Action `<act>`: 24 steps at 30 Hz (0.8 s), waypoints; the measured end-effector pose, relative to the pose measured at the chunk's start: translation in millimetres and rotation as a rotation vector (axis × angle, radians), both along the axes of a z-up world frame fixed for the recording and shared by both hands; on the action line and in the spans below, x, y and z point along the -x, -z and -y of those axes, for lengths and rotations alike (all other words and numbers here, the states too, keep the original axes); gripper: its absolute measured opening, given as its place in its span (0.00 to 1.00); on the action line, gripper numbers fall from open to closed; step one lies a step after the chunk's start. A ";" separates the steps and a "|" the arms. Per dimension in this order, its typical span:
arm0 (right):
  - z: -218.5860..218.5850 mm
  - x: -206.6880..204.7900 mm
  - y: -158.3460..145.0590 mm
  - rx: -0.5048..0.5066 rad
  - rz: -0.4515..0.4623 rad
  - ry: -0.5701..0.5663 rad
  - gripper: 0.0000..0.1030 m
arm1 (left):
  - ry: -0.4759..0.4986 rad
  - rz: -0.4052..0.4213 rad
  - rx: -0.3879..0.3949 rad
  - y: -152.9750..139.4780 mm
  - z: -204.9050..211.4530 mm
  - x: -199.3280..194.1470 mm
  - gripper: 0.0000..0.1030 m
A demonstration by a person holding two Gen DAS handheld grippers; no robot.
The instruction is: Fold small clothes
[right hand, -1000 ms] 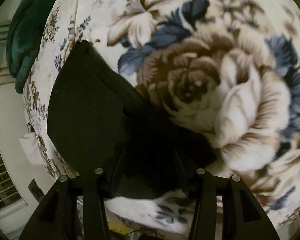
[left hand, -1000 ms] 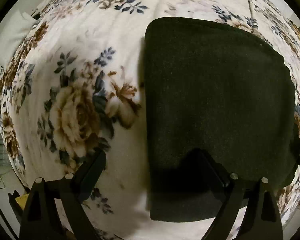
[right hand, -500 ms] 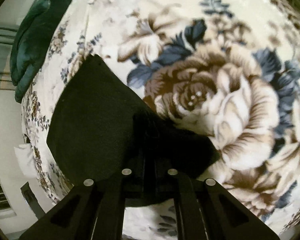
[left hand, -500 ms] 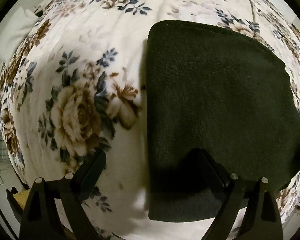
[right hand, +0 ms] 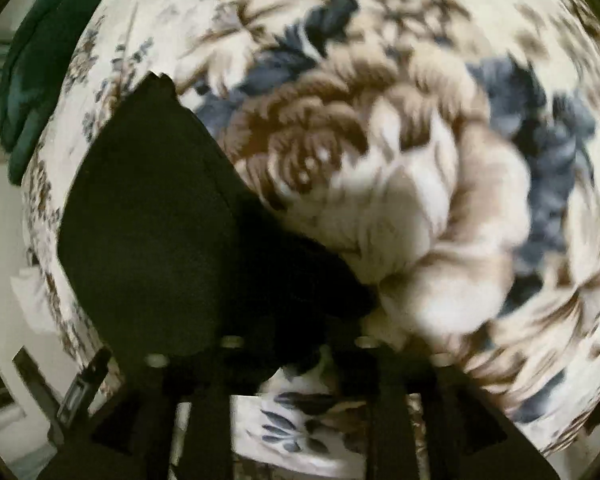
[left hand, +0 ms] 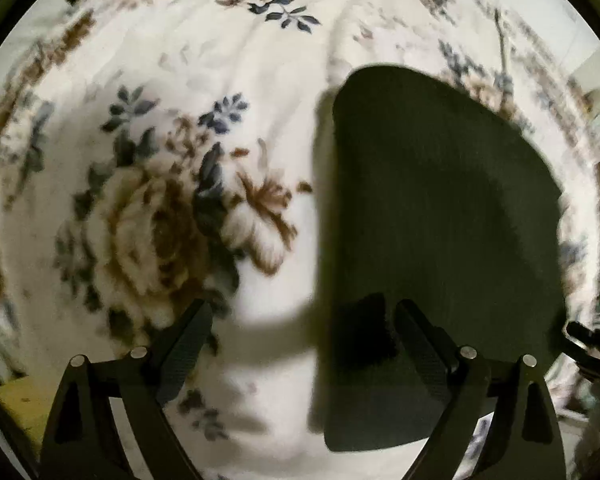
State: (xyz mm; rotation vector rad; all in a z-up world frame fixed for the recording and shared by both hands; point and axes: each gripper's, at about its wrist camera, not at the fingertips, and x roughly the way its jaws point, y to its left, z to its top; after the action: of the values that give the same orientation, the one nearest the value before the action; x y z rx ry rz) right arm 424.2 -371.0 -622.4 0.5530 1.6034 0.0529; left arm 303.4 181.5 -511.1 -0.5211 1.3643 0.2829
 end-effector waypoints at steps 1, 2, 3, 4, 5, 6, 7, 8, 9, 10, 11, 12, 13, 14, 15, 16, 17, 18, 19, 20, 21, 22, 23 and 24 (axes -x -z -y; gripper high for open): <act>5.2 -5.1 -4.3 -0.017 0.027 -0.004 0.54 | -0.012 0.021 0.041 3.9 -8.1 0.0 0.90; 10.4 -15.0 -10.4 -0.059 0.065 -0.033 0.64 | -0.019 0.053 0.097 9.6 -17.0 -1.6 0.90; 11.6 -23.2 -9.9 -0.085 0.080 -0.070 0.71 | -0.023 0.082 0.165 16.5 -20.9 -3.0 0.90; 11.0 -33.7 -6.3 -0.112 0.090 -0.115 0.72 | -0.032 0.106 0.245 26.2 -27.0 -5.6 0.90; 9.9 -45.2 0.1 -0.165 0.102 -0.162 0.72 | -0.041 0.120 0.288 31.4 -25.4 -4.5 0.90; 8.6 -58.1 11.6 -0.217 0.095 -0.198 0.72 | -0.052 0.148 0.352 37.2 -23.2 -5.8 0.90; 6.2 -67.4 23.2 -0.246 0.074 -0.226 0.72 | -0.053 0.171 0.397 39.9 -19.5 -7.5 0.90; 3.5 -76.7 36.3 -0.285 0.058 -0.245 0.72 | -0.046 0.191 0.428 41.0 -17.3 -11.6 0.90; 0.5 -83.6 48.6 -0.345 0.038 -0.258 0.73 | -0.027 0.212 0.442 40.8 -11.4 -15.5 0.90; -4.3 -89.9 60.2 -0.422 0.016 -0.268 0.73 | -0.006 0.223 0.442 40.4 -8.3 -19.5 0.91; -7.9 -91.4 63.7 -0.460 0.013 -0.271 0.73 | 0.023 0.229 0.434 40.8 -3.1 -24.8 0.91; -15.2 -93.7 67.4 -0.536 0.009 -0.285 0.73 | 0.054 0.227 0.416 41.8 2.2 -30.2 0.91; -22.2 -94.4 69.3 -0.579 0.003 -0.302 0.73 | 0.075 0.231 0.404 42.0 6.2 -33.3 0.91; -30.2 -92.7 71.3 -0.597 -0.003 -0.322 0.73 | 0.101 0.247 0.391 40.0 12.2 -38.1 0.91; -41.2 -92.6 73.6 -0.612 -0.010 -0.344 0.73 | 0.112 0.258 0.387 38.0 12.6 -41.4 0.91; -50.2 -92.5 75.5 -0.615 -0.017 -0.361 0.73 | 0.122 0.277 0.384 34.3 16.2 -44.4 0.87; -58.2 -90.8 77.0 -0.611 -0.017 -0.367 0.73 | 0.124 0.296 0.376 29.9 19.4 -44.1 0.78; -64.0 -91.1 77.9 -0.607 -0.015 -0.363 0.73 | 0.125 0.300 0.351 24.7 22.7 -50.0 0.51; -66.7 -91.4 76.9 -0.610 -0.008 -0.351 0.70 | 0.122 0.300 0.336 21.1 22.6 -52.6 0.33; -66.3 -90.5 74.3 -0.616 0.006 -0.329 0.52 | 0.107 0.310 0.324 15.6 21.3 -56.4 0.27; -65.2 -88.1 72.2 -0.588 0.019 -0.316 0.23 | 0.097 0.312 0.327 10.4 20.5 -57.0 0.24; -66.1 -87.2 73.3 -0.558 0.028 -0.308 0.20 | 0.100 0.309 0.319 4.8 21.6 -58.2 0.23; -61.8 -83.1 71.4 -0.558 0.042 -0.280 0.19 | 0.115 0.303 0.299 -1.3 24.4 -60.2 0.23; -59.7 -81.8 66.4 -0.548 0.061 -0.258 0.18 | 0.126 0.299 0.287 -4.3 24.9 -64.2 0.23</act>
State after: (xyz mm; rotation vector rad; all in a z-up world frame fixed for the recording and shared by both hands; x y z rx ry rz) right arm 506.1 -311.4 -688.8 0.7485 1.5906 0.7118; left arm 367.6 156.6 -506.8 -0.6832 1.1438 -0.0948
